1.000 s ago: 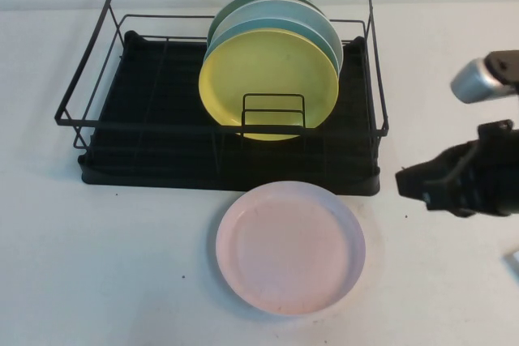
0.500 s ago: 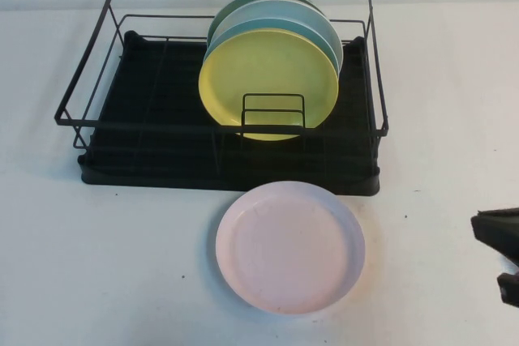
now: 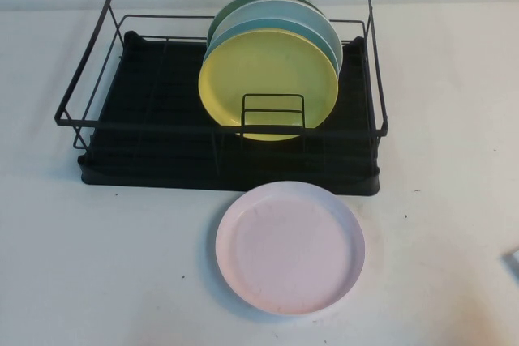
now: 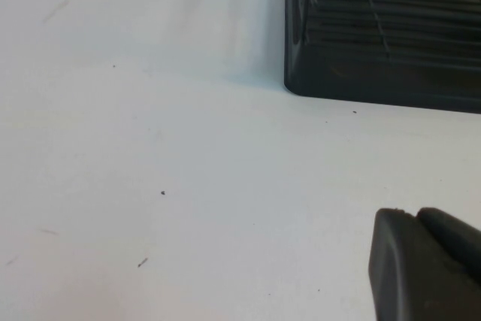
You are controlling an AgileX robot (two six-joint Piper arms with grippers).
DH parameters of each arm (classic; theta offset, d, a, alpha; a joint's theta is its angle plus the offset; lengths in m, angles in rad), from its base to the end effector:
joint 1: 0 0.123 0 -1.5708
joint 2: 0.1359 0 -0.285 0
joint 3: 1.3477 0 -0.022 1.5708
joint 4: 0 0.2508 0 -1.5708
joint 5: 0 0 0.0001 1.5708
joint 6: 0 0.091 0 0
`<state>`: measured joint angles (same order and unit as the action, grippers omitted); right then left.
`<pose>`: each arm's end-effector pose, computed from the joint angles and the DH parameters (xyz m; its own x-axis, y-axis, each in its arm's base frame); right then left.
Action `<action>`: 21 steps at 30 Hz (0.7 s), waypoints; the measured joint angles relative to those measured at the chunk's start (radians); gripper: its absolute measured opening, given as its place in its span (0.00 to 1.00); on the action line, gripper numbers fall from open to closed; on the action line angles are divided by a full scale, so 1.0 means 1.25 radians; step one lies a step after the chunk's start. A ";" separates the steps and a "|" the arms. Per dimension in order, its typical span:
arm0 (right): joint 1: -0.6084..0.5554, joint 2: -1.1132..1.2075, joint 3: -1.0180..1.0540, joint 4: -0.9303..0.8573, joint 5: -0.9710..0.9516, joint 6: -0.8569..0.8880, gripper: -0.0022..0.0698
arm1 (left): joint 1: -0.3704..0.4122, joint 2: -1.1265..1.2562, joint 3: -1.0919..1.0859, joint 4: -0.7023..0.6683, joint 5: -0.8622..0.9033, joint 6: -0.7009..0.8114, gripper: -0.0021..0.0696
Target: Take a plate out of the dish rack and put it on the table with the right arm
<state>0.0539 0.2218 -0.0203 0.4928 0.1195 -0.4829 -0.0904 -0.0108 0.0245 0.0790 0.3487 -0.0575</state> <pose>0.0730 0.0091 0.1961 -0.2184 -0.0049 -0.9759 -0.1072 0.9941 0.0190 0.0533 -0.0024 0.1742 -0.2686 0.0412 -0.9624 0.0689 0.9973 0.0234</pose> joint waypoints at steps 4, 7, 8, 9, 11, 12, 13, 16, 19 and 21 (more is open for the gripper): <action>-0.002 -0.110 0.034 -0.008 -0.007 0.000 0.00 | 0.000 0.000 0.000 0.000 0.000 0.000 0.02; -0.002 -0.166 0.037 -0.012 -0.007 0.000 0.00 | 0.000 0.000 0.000 0.000 0.000 0.000 0.02; -0.002 -0.177 0.039 -0.012 -0.005 0.000 0.00 | 0.000 0.000 0.000 0.000 0.000 0.000 0.02; -0.002 -0.182 0.039 -0.012 -0.002 0.000 0.00 | 0.000 0.000 0.000 0.000 0.000 0.000 0.02; -0.002 -0.183 0.039 -0.012 0.001 0.000 0.00 | 0.000 0.000 0.000 0.000 0.000 0.000 0.02; -0.002 -0.183 0.040 -0.012 0.003 0.000 0.00 | 0.000 0.000 0.000 0.000 0.000 0.000 0.02; -0.002 -0.183 0.040 -0.012 0.005 0.000 0.00 | 0.000 0.000 0.000 0.000 0.000 0.000 0.02; -0.002 -0.183 0.040 -0.012 0.007 -0.001 0.00 | 0.000 0.000 0.000 0.000 0.000 0.000 0.02; -0.002 -0.183 0.040 -0.034 0.022 0.012 0.00 | 0.000 0.000 0.000 0.000 0.000 0.000 0.02; -0.002 -0.183 0.040 -0.134 0.047 0.089 0.00 | 0.000 0.000 0.000 0.000 0.000 0.000 0.02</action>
<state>0.0516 -0.0071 0.0301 0.3255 0.1788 -0.3720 -0.0904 -0.0108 0.0245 0.0790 0.3487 -0.0575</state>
